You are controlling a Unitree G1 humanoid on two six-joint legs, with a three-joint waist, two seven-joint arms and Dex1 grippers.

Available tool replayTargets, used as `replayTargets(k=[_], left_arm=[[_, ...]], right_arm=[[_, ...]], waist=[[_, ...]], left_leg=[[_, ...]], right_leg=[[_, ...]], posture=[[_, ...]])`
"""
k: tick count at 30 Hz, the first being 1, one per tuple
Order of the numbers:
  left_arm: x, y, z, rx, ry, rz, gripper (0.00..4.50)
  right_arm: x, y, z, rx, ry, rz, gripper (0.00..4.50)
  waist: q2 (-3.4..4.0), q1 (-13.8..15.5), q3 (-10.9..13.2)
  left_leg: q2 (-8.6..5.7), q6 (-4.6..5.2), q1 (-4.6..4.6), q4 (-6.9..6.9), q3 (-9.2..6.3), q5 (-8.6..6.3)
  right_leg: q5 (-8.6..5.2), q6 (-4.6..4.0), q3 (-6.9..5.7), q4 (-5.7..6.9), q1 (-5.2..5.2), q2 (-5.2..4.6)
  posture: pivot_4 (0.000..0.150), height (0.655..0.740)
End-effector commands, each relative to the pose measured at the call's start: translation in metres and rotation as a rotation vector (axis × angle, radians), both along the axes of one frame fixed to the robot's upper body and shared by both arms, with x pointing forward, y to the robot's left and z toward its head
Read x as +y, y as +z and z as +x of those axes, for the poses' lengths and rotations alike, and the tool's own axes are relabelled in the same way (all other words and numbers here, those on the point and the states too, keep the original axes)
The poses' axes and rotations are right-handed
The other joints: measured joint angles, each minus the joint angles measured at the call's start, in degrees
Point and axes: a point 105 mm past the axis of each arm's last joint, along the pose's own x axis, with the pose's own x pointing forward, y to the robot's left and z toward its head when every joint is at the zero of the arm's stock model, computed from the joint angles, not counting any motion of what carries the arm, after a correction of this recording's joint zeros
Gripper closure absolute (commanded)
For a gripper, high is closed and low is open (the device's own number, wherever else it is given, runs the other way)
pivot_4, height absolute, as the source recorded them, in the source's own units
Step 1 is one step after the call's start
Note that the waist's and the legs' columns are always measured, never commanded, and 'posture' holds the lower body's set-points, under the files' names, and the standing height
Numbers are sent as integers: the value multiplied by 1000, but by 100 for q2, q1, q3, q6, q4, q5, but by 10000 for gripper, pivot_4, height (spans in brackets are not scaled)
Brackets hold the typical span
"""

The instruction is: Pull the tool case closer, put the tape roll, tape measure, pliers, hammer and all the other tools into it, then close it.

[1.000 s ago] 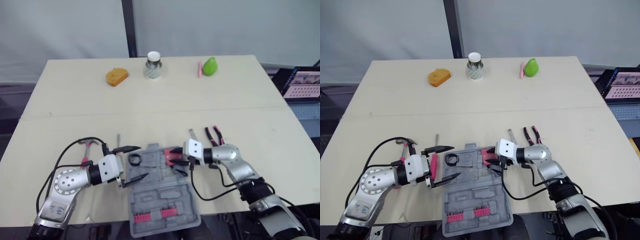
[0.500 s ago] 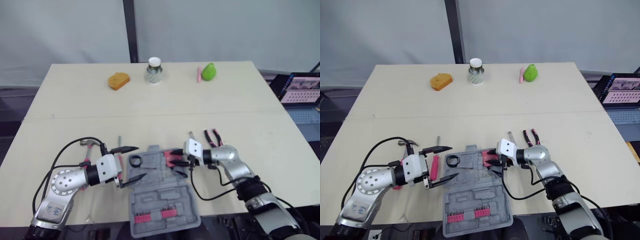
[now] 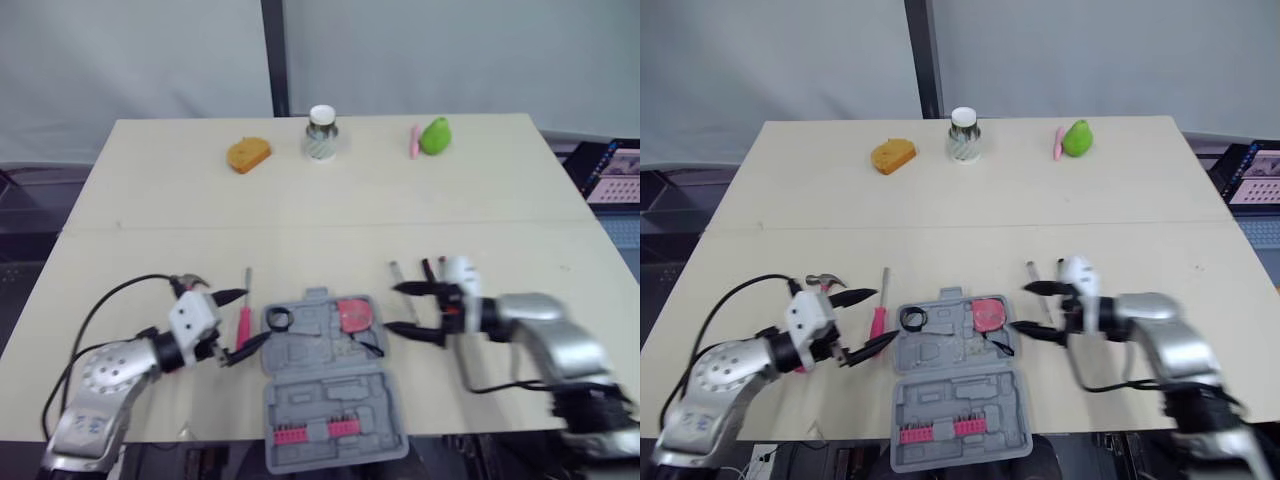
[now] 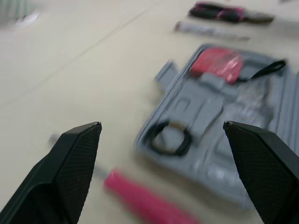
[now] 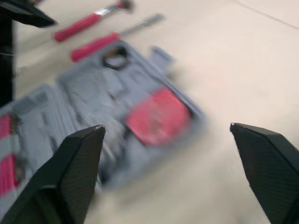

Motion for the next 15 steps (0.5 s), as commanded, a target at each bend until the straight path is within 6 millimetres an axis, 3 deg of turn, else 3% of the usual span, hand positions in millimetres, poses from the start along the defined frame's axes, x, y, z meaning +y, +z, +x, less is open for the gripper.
replayTargets(k=[1, 5, 9, 12, 15], left_arm=[[58, 18, -3, -68, 234, 6, 0], [116, 21, -23, -76, 448, 26, 0], [161, 16, -39, -60, 622, 12, 0], [180, 15, -46, -74, 706, -10, 0], [185, 15, -48, -79, 725, -2, 0]], right_arm=[[-43, 3, -8, 11, -147, 18, 354], [-107, -6, -12, 24, -387, 18, 354], [-150, -7, -15, 15, -561, 63, 354], [-170, -12, -19, 14, -627, 43, 354], [-178, -17, -20, 17, -651, 20, 354]], waist=[[-19, -1, 12], [-27, -7, 27], [-30, -9, 33], [-33, -15, 37], [-38, -10, 39]], left_leg=[[6, 0, 1, 2, 2, 0], [5, 1, 4, 3, 19, -2], [6, 1, 7, 4, 21, -3], [7, 0, 9, 4, 24, -4], [8, -2, 9, 4, 23, -5]], right_leg=[[0, 0, 2, -1, 0, 6], [1, 2, 15, -4, 0, 5], [2, 3, 16, -4, 0, 6], [2, 3, 19, -2, 0, 6], [2, 4, 19, -3, 0, 6]], posture=[[1500, 7400], [1500, 7400], [1500, 7400], [1500, 7400], [1500, 7400]])
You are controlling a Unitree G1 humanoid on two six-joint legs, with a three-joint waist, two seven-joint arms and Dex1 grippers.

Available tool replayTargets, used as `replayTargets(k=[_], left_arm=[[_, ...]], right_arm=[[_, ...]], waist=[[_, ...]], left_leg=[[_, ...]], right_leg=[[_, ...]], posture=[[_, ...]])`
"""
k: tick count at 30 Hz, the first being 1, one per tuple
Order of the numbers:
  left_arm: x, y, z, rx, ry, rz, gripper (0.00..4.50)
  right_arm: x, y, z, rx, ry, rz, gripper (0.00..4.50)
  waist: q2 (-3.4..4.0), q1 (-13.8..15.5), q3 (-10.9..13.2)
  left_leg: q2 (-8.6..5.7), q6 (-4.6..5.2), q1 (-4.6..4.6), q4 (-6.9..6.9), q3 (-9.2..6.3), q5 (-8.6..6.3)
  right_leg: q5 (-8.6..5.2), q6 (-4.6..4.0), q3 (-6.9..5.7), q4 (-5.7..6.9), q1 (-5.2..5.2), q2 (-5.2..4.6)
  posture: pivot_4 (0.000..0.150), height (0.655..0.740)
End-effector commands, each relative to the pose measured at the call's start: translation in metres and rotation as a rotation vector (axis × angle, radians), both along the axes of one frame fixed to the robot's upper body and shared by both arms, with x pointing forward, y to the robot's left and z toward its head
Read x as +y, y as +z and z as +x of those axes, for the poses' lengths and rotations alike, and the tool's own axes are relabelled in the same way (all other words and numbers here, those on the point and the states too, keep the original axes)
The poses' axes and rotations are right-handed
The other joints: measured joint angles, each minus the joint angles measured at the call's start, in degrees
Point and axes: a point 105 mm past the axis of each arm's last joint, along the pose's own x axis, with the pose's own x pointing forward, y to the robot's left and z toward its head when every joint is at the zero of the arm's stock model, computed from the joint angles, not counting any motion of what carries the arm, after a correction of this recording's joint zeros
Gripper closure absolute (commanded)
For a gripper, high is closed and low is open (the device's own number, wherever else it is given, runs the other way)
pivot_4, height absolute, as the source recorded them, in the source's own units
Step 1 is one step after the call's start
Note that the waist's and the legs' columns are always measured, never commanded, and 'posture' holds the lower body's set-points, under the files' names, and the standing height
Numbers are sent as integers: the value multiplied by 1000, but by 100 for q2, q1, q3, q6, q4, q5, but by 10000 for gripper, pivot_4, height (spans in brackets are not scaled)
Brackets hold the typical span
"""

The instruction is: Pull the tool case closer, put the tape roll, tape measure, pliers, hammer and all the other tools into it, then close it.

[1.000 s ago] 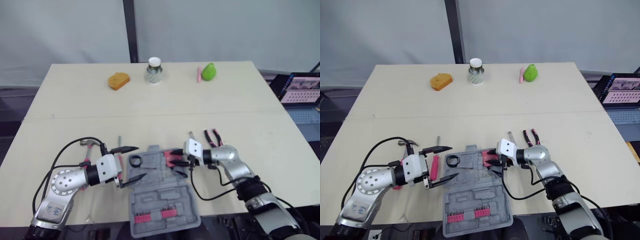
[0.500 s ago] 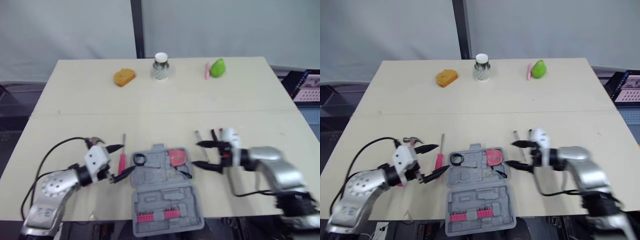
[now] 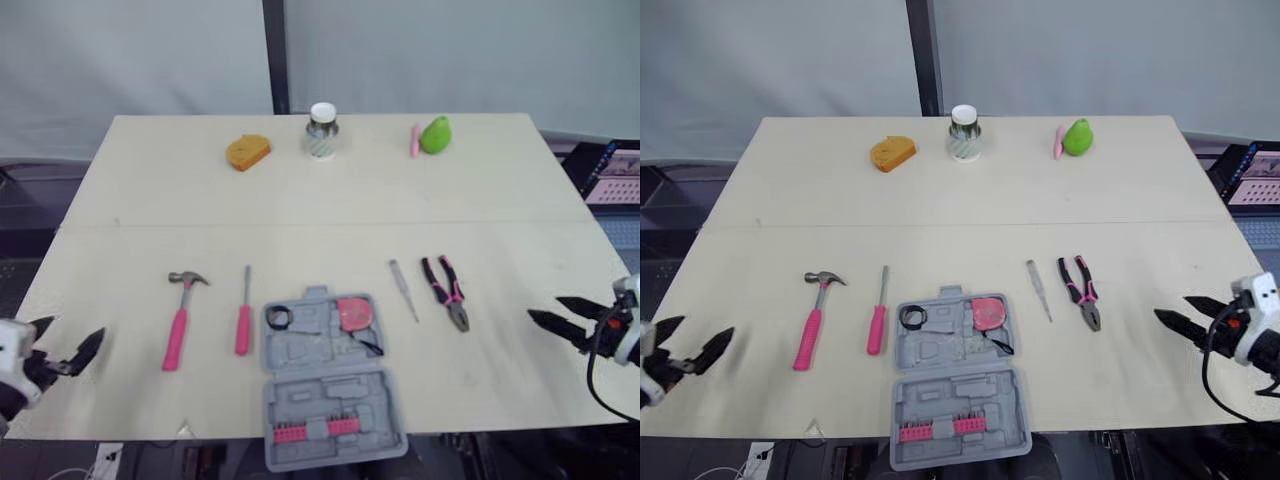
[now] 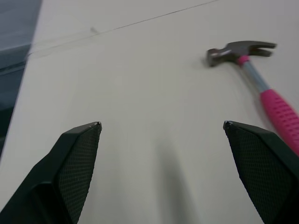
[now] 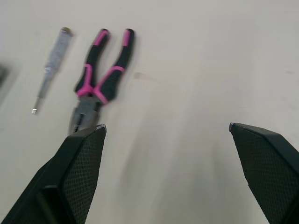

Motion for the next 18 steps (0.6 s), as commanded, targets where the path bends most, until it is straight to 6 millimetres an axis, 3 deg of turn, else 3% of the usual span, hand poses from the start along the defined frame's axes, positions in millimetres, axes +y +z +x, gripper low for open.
replayTargets(k=[1, 12, 18], left_arm=[[8, 13, -1, -49, 21, 33, 0], [-4, 13, 12, -66, -7, 27, 0], [-30, 12, 19, -69, -84, 2, 0]], right_arm=[[-13, 7, 0, -31, -28, -34, 354], [-5, 3, 4, -35, 12, -52, 354], [9, 6, 3, -45, 62, -47, 354]], waist=[[0, -1, 1], [1, -1, 2], [2, -1, 2]], left_leg=[[0, 0, 0, 0, 0, 0], [2, -5, 0, 0, 1, -3], [2, -7, -1, 0, 0, -4]], right_leg=[[0, 0, 1, 0, 0, 0], [0, 0, 2, -1, 0, 1], [0, 0, 3, -2, 0, 1]], posture=[[1500, 7400], [1500, 7400], [1500, 7400]])
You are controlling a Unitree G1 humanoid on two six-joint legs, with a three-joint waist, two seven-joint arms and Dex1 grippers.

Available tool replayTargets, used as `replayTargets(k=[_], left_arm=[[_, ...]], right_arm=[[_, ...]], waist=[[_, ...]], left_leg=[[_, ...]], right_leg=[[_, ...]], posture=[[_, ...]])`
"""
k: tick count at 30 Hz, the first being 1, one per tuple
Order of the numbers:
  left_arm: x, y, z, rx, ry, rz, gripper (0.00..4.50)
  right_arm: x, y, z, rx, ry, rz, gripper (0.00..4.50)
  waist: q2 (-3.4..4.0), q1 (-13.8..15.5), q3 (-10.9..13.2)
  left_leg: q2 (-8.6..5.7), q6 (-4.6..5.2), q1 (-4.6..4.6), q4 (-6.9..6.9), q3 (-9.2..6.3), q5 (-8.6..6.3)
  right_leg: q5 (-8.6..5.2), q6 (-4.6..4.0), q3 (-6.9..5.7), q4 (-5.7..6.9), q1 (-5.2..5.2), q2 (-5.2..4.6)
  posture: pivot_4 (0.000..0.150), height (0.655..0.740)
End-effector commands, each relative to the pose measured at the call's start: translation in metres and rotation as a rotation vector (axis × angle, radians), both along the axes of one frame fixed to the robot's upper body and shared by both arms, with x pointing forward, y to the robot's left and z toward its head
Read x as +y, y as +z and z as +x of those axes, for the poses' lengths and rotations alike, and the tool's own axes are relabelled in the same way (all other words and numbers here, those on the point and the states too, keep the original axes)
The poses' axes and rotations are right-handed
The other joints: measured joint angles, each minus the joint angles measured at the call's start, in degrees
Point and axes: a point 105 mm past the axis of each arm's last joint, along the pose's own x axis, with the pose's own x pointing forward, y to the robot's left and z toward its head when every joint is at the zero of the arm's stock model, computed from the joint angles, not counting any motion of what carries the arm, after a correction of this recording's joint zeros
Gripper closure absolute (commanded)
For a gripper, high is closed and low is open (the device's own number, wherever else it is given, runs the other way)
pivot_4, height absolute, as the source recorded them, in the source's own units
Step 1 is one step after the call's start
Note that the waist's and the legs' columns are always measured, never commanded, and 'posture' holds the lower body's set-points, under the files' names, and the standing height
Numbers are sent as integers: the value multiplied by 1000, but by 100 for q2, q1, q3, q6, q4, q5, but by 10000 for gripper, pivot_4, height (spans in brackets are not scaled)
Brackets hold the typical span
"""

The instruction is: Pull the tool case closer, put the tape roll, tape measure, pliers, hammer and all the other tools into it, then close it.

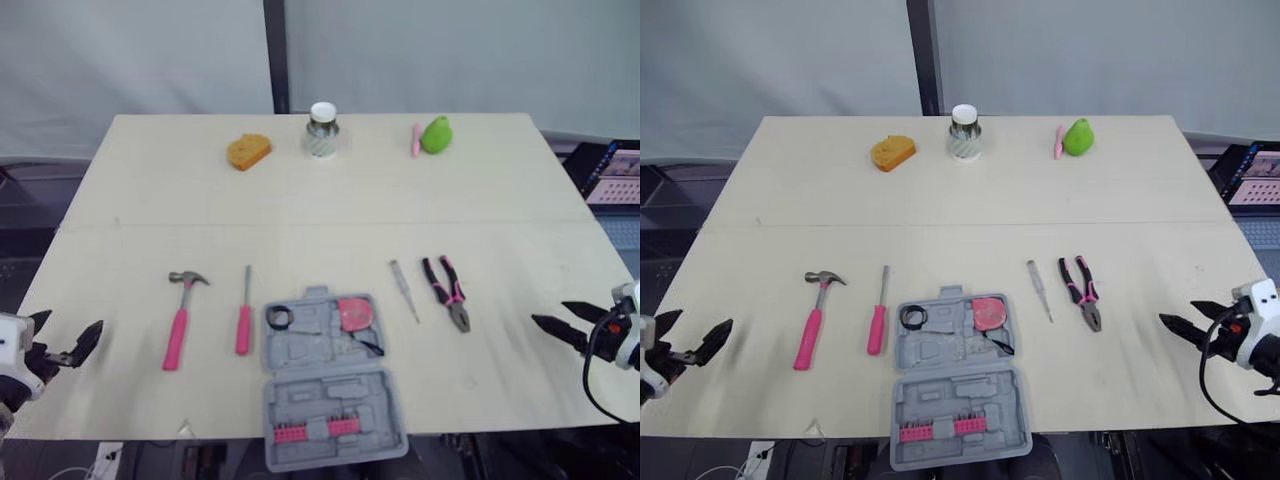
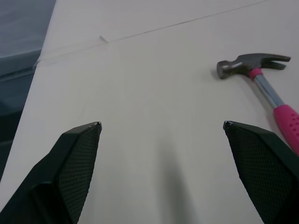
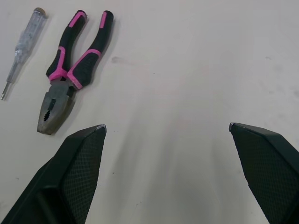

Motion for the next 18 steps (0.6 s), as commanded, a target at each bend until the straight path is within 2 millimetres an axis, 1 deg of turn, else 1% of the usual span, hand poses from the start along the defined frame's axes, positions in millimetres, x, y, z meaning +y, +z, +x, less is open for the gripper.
replayTargets(k=[1, 2, 5, 7, 8, 9, 11, 12, 14, 15, 18], left_arm=[[-19, 5, 2, -19, -55, -6, 0], [-26, 4, 3, -12, -76, -9, 0], [-67, -2, 11, 10, -242, -3, 0], [-82, -2, 13, 14, -308, 1, 0], [-100, -2, 16, 15, -392, 14, 0], [-113, -2, 18, 16, -450, 23, 0], [-154, 3, 23, -3, -634, 36, 0], [-165, 5, 24, -11, -683, 37, 0], [-199, 12, 25, -35, -856, 39, 0], [-211, 13, 24, -39, -924, 50, 0], [-238, 16, 24, -59, -1067, 77, 0]], right_arm=[[11, 12, 0, -43, 45, 4, 354], [16, 13, 1, -52, 55, 7, 354], [42, 10, 2, -71, 76, 8, 354], [53, 6, 3, -76, 66, -10, 354], [62, 3, 5, -83, 47, -12, 354], [68, 1, 6, -93, 25, -10, 354], [84, -6, 9, -99, -28, -7, 354], [88, -9, 9, -98, -46, -13, 354], [101, -14, 11, -117, -91, -45, 354], [106, -14, 12, -126, -116, -46, 354], [116, -20, 11, -125, -153, -75, 354]], waist=[[0, 1, 0], [0, 2, 0], [0, 13, 0], [0, 18, 0], [1, 22, 1], [2, 31, 1], [4, 45, 2], [4, 51, 2], [7, 51, 2], [8, 41, 2], [28, 15, 4]], left_leg=[[0, 0, 0, 0, 0, 0], [0, 0, 0, 0, 0, 0], [0, 0, 0, 0, -1, 0], [3, -1, -1, 2, -1, 0], [2, -1, -1, 2, 0, 0], [2, -1, -1, 2, -1, 0], [1, -2, -1, 2, -2, -1], [0, -2, -2, 4, -4, -1], [0, -3, -4, 7, -6, 0], [-1, -3, -3, 7, -6, 0], [0, -4, -4, 3, -1, 0]], right_leg=[[0, 0, 0, -1, 0, 0], [0, 0, 0, 0, 0, 0], [0, 0, 0, -1, 0, 0], [0, 0, 0, 1, 0, 3], [0, 0, 3, 2, 0, 3], [0, 0, 4, 1, 0, 3], [0, 1, 4, 1, 0, 3], [0, 1, 3, 3, 0, 3], [0, 0, 4, 5, 0, 3], [0, 0, 6, 6, 0, 3], [0, 0, 11, 6, -7, 7]], posture=[[1500, 7400], [1500, 7400], [1500, 7400], [1500, 7400], [1500, 7400], [1500, 7400], [1500, 7400], [1500, 7400], [1500, 7400], [1500, 7400], [1500, 7400]])
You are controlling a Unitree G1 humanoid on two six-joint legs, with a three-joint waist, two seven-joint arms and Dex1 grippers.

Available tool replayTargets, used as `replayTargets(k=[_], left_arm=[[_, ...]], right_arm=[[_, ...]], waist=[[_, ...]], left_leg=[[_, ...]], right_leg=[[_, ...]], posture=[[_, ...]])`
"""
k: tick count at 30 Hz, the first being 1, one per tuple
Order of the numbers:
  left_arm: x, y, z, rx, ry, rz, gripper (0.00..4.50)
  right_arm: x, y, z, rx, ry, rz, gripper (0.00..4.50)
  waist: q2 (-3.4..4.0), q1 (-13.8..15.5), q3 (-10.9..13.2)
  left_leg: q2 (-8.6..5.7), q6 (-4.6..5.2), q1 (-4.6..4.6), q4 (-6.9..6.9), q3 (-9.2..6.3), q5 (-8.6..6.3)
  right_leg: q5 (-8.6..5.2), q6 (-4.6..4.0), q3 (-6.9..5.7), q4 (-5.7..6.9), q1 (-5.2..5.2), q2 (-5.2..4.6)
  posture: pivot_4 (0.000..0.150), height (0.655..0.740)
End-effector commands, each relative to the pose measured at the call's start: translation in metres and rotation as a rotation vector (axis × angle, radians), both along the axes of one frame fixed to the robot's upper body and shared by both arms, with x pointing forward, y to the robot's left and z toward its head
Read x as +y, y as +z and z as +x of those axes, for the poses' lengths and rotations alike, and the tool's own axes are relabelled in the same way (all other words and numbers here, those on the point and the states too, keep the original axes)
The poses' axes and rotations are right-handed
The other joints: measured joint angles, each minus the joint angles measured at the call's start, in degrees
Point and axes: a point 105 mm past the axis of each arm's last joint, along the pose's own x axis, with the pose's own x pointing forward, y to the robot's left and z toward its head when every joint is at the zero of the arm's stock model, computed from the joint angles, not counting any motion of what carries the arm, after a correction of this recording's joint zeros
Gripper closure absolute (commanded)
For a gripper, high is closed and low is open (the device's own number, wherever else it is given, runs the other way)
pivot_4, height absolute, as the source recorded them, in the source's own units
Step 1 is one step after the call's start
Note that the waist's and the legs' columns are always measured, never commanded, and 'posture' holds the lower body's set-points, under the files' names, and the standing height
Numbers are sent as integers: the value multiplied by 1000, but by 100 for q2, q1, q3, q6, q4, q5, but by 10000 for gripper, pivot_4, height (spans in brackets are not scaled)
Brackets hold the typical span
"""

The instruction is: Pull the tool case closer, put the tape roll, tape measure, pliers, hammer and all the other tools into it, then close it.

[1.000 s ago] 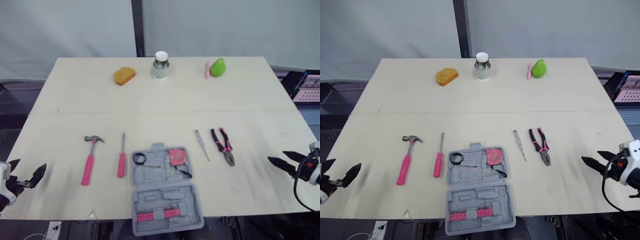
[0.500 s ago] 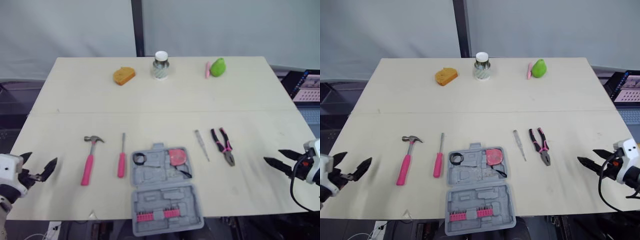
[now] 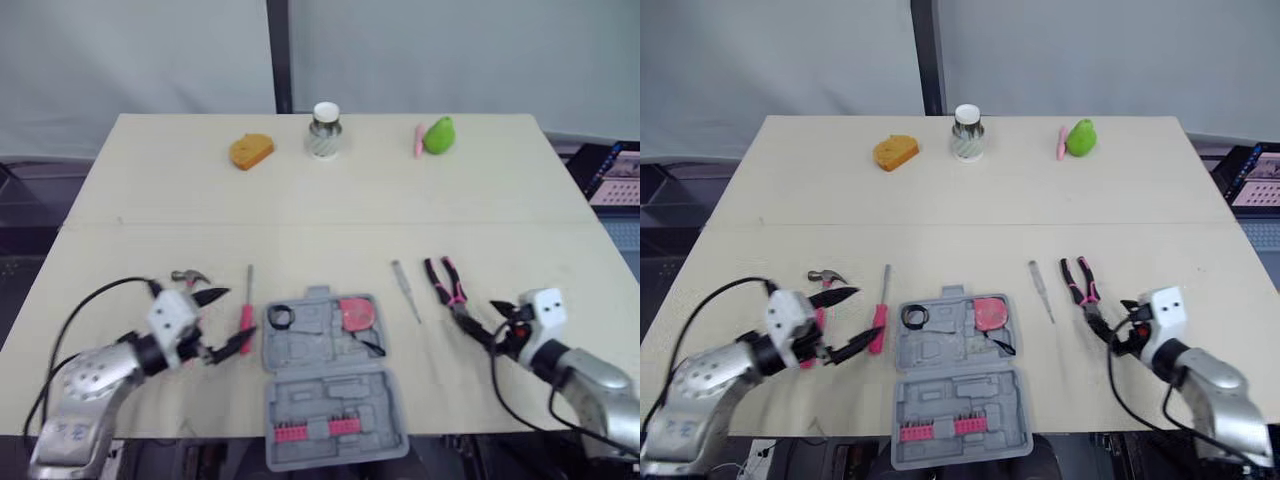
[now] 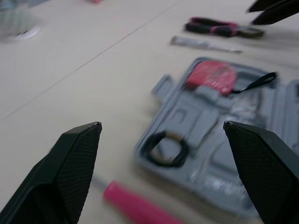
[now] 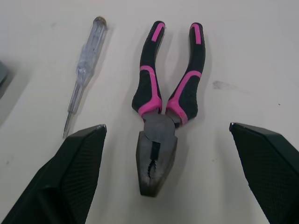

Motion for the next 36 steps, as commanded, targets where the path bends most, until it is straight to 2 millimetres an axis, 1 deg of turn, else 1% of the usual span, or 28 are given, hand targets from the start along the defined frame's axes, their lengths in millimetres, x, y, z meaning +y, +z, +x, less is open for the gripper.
replayTargets(k=[1, 5, 9, 12, 16, 20, 21, 22, 23, 24, 26, 28, 30, 32, 35, 36], left_arm=[[-35, 7, -4, -56, -196, 30, 0], [-61, 12, -2, -97, -329, 33, 0], [-80, 14, -1, -124, -400, 14, 0], [-85, 15, 1, -134, -414, 8, 0], [-88, 15, 3, -146, -420, 3, 0], [-90, 16, 3, -150, -419, -4, 0], [-90, 16, 3, -151, -418, -5, 0], [-91, 16, 3, -152, -417, -7, 0], [-91, 17, 3, -153, -416, -9, 0], [-92, 17, 3, -154, -415, -11, 0], [-92, 17, 3, -154, -412, -17, 0], [-93, 17, 3, -152, -409, -20, 0], [-93, 17, 3, -149, -405, -20, 0], [-92, 16, 3, -149, -402, -16, 0], [-92, 17, 3, -153, -397, -13, 0], [-90, 17, 4, -156, -390, -13, 0]], right_arm=[[2, 3, 0, -30, -82, -81, 354], [11, -8, 1, -20, -120, -93, 354], [18, -18, 6, -5, -146, -56, 354], [20, -23, 10, 2, -164, -42, 354], [21, -26, 12, 1, -180, -36, 354], [18, -31, 13, 16, -216, -32, 354], [17, -32, 13, 17, -220, -30, 5683], [17, -33, 14, 18, -224, -32, 8942], [16, -34, 15, 17, -228, -32, 13771], [16, -34, 16, 17, -230, -31, 17453], [15, -35, 17, 16, -235, -36, 27922], [14, -35, 17, 16, -235, -41, 35256], [13, -33, 16, 10, -230, -46, 35168], [11, -27, 15, -11, -216, -63, 35168], [7, -10, 15, -53, -150, -123, 35168], [9, 2, 16, -76, -88, -159, 35168]], waist=[[11, -11, 2], [11, -13, 2], [11, -21, 2], [11, -22, 2], [11, -23, 2], [10, -23, 1], [10, -23, 1], [10, -24, 1], [10, -24, 1], [10, -24, 1], [9, -15, 1], [6, -10, -1], [6, -11, -1], [6, -9, -1], [7, 14, -1], [8, 13, 0]], left_leg=[[0, 0, 0, -2, 5, 0], [2, -2, -14, -1, 22, 1], [2, -2, -29, 1, 38, 2], [2, -1, -29, 5, 39, 2], [3, -1, -28, 6, 38, 2], [3, -1, -28, 9, 39, 2], [4, -1, -27, 9, 39, 2], [4, -1, -27, 10, 39, 2], [4, 0, -27, 11, 39, 2], [4, -1, -27, 10, 39, 2], [4, 0, -27, 12, 39, 2], [3, 0, -27, 15, 38, 3], [3, 0, -27, 16, 38, 3], [3, 0, -27, 16, 38, 3], [1, 1, -28, 16, 38, 2], [0, 1, -29, 16, 36, 2]], right_leg=[[0, 0, 5, 2, -7, 1], [0, 0, 26, 23, -44, 8], [0, 0, 43, 48, -79, 8], [0, 0, 46, 49, -79, 8], [-1, -1, 47, 51, -79, 8], [-1, -1, 49, 53, -79, 8], [0, -1, 50, 55, -79, 8], [-1, -1, 50, 56, -79, 8], [0, -1, 51, 55, -79, 8], [-1, -1, 51, 56, -79, 8], [-1, -1, 51, 57, -78, 8], [0, -1, 52, 58, -77, 8], [0, -1, 53, 58, -77, 8], [0, -1, 52, 59, -77, 8], [0, -1, 54, 59, -77, 7], [0, -1, 54, 59, -77, 6]], posture=[[1500, 7400], [1500, 7400], [1500, 7400], [1500, 7400], [1500, 7400], [1500, 7400], [1500, 7400], [1500, 7400], [1500, 7400], [1500, 7400], [1500, 7400], [1500, 7400], [1500, 7400], [1500, 7400], [1500, 7400], [1500, 7400]])
